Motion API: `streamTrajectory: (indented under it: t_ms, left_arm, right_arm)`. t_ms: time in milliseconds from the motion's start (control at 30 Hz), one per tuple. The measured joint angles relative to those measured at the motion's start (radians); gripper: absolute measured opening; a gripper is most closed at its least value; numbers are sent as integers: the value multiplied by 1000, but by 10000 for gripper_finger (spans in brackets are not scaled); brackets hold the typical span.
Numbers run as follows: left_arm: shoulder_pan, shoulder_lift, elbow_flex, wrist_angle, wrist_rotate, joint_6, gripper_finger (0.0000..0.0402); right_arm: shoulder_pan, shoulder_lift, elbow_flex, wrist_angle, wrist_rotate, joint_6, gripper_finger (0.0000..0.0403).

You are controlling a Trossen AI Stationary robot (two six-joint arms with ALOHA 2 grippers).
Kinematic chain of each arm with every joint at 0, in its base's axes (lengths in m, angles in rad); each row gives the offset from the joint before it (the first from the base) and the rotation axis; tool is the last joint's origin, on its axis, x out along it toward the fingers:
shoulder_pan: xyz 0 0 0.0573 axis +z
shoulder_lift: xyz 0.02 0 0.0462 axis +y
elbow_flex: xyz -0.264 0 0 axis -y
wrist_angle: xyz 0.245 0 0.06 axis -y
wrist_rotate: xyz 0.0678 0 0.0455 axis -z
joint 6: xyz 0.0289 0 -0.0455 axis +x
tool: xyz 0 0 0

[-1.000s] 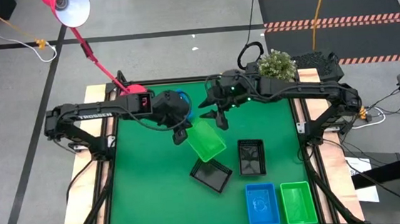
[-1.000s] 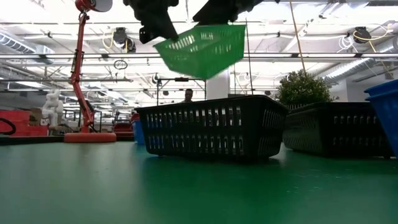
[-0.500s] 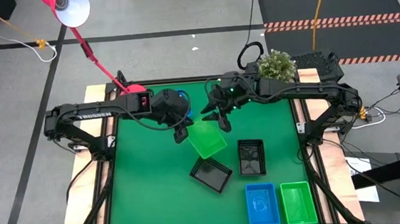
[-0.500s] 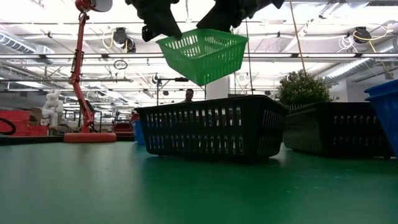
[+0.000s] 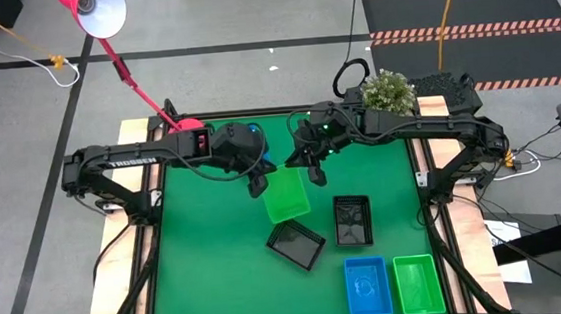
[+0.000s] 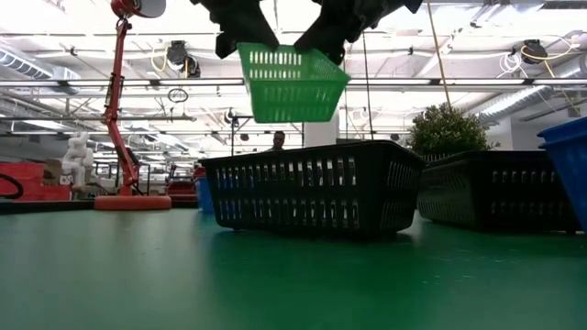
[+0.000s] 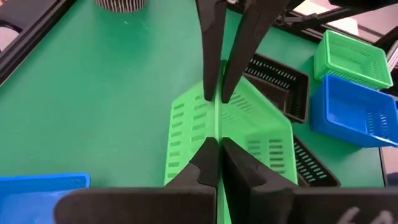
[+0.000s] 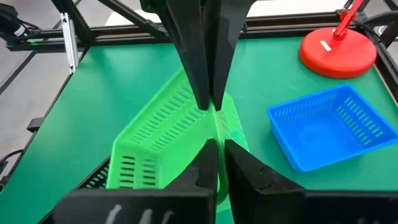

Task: Stack baskets by color
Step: Stack the top green bin on the green bins

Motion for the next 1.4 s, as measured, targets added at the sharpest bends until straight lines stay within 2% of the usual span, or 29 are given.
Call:
streamTrajectory:
  t_ms: [100, 300, 367, 500, 600, 733, 900, 1033, 1200, 1400]
  left_arm:
    - [0, 0, 0, 8, -25, -32, 11]
    - [0, -3, 4, 56, -52, -95, 56]
    - [-2, -2, 4, 72, -62, -104, 78]
    - [-15, -2, 3, 62, -163, -128, 139]
    - [-18, -2, 2, 19, -227, -169, 182]
    - [-15, -2, 2, -22, -238, -209, 216]
    - [-8, -3, 2, -40, -239, -226, 212]
    - [-5, -5, 2, -40, -238, -227, 197]
    - [0, -5, 2, -52, -229, -261, 187]
    - [-20, -5, 2, -54, -228, -420, 186]
  right_arm:
    - [0, 0, 0, -16, 5, 7, 11]
    - [0, 8, -4, -73, 20, 44, 4]
    - [-1, 6, -4, -91, 20, 53, 4]
    - [-1, 3, -3, -146, 13, 85, 3]
    - [-2, -9, -3, -162, -36, 131, 2]
    - [-2, -64, -3, -190, -123, 179, 2]
    - [-2, -155, -3, -315, -244, 217, 1]
    - [-2, -251, -2, -431, -303, 241, 1]
    - [-2, -385, -2, -580, -326, 248, 1]
    - [0, -559, -22, -735, -349, 295, 0]
